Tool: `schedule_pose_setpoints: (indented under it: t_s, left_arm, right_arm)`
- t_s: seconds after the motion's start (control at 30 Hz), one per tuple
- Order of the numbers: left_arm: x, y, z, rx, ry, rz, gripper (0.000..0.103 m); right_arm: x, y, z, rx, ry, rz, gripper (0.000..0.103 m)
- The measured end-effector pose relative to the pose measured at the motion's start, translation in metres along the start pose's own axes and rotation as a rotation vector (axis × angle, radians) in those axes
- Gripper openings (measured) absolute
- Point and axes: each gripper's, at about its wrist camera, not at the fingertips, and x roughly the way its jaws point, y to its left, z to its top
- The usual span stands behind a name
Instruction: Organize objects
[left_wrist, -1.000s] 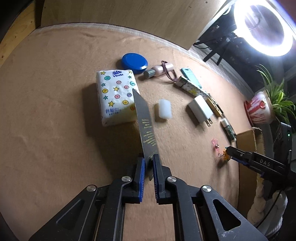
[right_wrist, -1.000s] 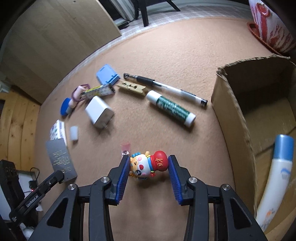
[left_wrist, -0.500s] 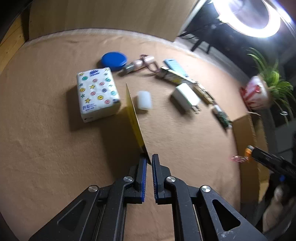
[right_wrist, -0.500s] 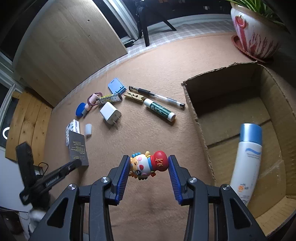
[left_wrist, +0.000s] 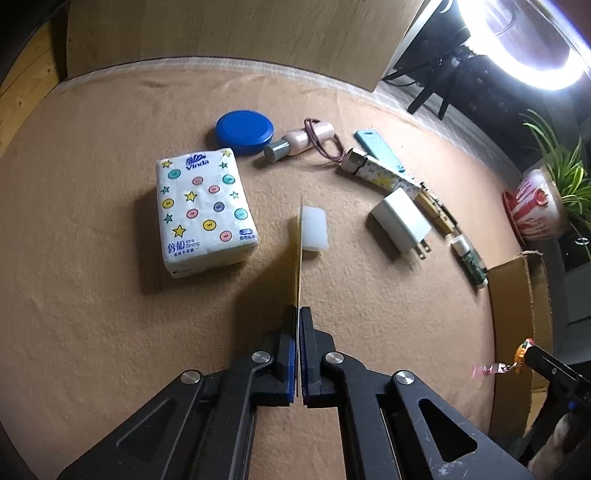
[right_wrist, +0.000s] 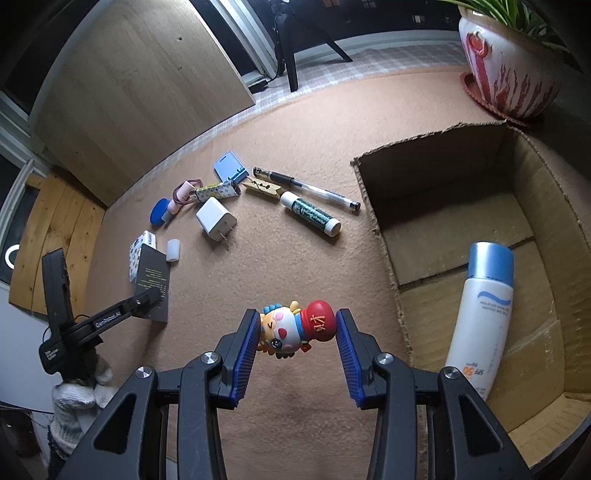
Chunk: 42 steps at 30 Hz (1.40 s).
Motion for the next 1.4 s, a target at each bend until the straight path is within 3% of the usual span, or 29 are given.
schedule_pose_setpoints:
  t_s: [0.17, 0.4, 0.77, 1.1, 1.17, 1.2, 1.27, 1.3, 1.33, 1.4]
  left_arm:
    - [-0.013, -0.007, -0.001, 0.008, -0.018, -0.027, 0.001]
    - [-0.031, -0.047, -0.006, 0.064, -0.04, -0.089, 0.001]
    - [-0.028, -0.179, -0.016, 0.266, -0.017, -0.247, 0.001]
    - [-0.012, -0.284, -0.04, 0.412, 0.023, -0.32, 0.001]
    - [-0.008, -0.297, -0.044, 0.434, 0.036, -0.323, 0.001]
    - [-0.007, -0.299, -0.045, 0.438, 0.041, -0.321, 0.007]
    - [-0.005, -0.302, -0.045, 0.432, 0.04, -0.305, 0.038]
    - [-0.005, -0.301, -0.044, 0.426, 0.031, -0.297, 0.061]
    - [-0.007, -0.298, -0.044, 0.417, 0.007, -0.284, 0.067]
    - [-0.011, -0.289, -0.043, 0.408, -0.018, -0.256, 0.067]
  right_arm:
    - [-0.011, -0.006, 0.001, -0.003, -0.017, -0.003, 0.038]
    - [-0.04, -0.026, -0.002, 0.005, -0.061, -0.023, 0.038]
    - [-0.084, -0.088, -0.016, 0.073, -0.124, -0.11, 0.038]
    - [-0.094, -0.131, -0.024, 0.121, -0.14, -0.15, 0.039]
    - [-0.095, -0.134, -0.024, 0.121, -0.14, -0.15, 0.047]
    - [-0.096, -0.135, -0.024, 0.114, -0.146, -0.154, 0.052]
    - [-0.097, -0.133, -0.024, 0.095, -0.154, -0.164, 0.055]
    - [-0.097, -0.131, -0.024, 0.089, -0.156, -0.165, 0.055]
    - [-0.097, -0.13, -0.023, 0.081, -0.157, -0.163, 0.055]
    - [-0.096, -0.125, -0.021, 0.063, -0.158, -0.153, 0.055]
